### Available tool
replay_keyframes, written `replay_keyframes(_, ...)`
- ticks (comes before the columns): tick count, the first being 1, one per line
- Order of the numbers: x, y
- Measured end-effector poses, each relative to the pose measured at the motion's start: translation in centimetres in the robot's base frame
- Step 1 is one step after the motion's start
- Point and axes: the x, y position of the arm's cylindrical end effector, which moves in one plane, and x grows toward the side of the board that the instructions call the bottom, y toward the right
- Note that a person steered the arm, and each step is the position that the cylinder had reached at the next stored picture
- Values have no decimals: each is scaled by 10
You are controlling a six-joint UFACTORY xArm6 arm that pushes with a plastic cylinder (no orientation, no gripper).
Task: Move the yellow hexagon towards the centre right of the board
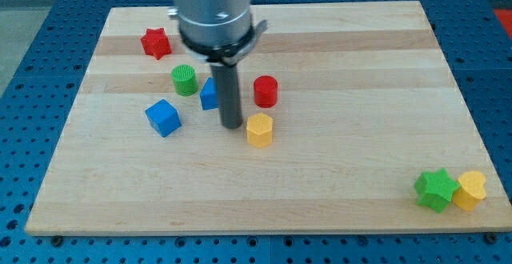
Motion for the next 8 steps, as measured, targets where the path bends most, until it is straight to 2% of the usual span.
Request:
replay_keyframes(1, 11, 32)
replay_keyframes(3, 46, 30)
replay_keyframes(4, 38, -16)
replay_keyframes(5, 40, -9)
replay_keyframes(6, 48, 36)
replay_keyframes(7, 56, 46)
replay_keyframes(8, 56, 25)
